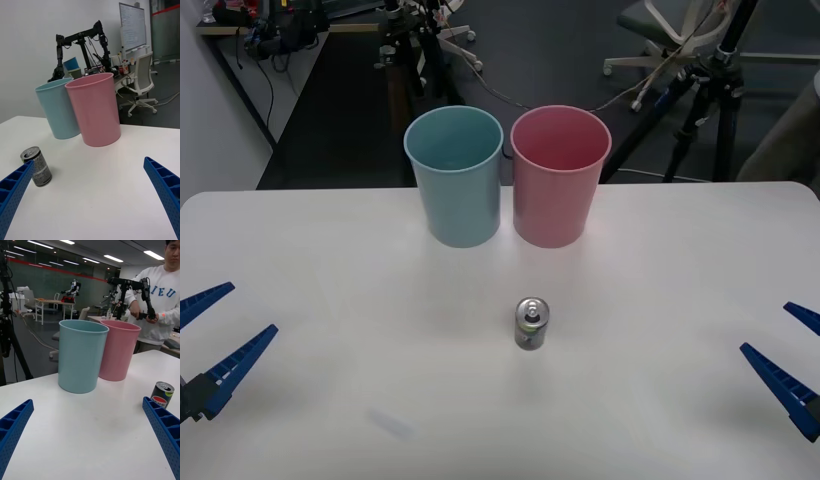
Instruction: Grasp the object on the table and drop it into the matching bin: aluminum can to the light blue bin, PET bottle to the pink bin.
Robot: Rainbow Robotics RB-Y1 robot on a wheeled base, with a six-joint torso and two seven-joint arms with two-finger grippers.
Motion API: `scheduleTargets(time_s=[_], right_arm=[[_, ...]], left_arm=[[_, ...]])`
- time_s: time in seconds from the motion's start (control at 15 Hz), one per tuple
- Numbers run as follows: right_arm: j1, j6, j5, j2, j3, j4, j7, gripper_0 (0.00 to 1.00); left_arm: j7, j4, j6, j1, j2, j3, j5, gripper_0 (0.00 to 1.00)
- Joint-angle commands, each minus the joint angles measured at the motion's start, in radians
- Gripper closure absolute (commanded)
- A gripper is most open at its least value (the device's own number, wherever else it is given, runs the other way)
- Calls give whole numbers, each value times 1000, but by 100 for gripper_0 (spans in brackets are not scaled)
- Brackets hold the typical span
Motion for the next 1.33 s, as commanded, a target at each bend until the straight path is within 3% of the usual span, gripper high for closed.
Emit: scheduleTargets(time_s=[0.07,0.73,1.33], right_arm=[[46,-25,-11,0,15,-19,23,0],[167,-51,-19,0,140,-19,307,0],[95,39,-22,2,337,71,448,0]], left_arm=[[0,0,0,0,0,0,0,0],[0,0,0,0,0,0,0,0],[0,0,0,0,0,0,0,0]])
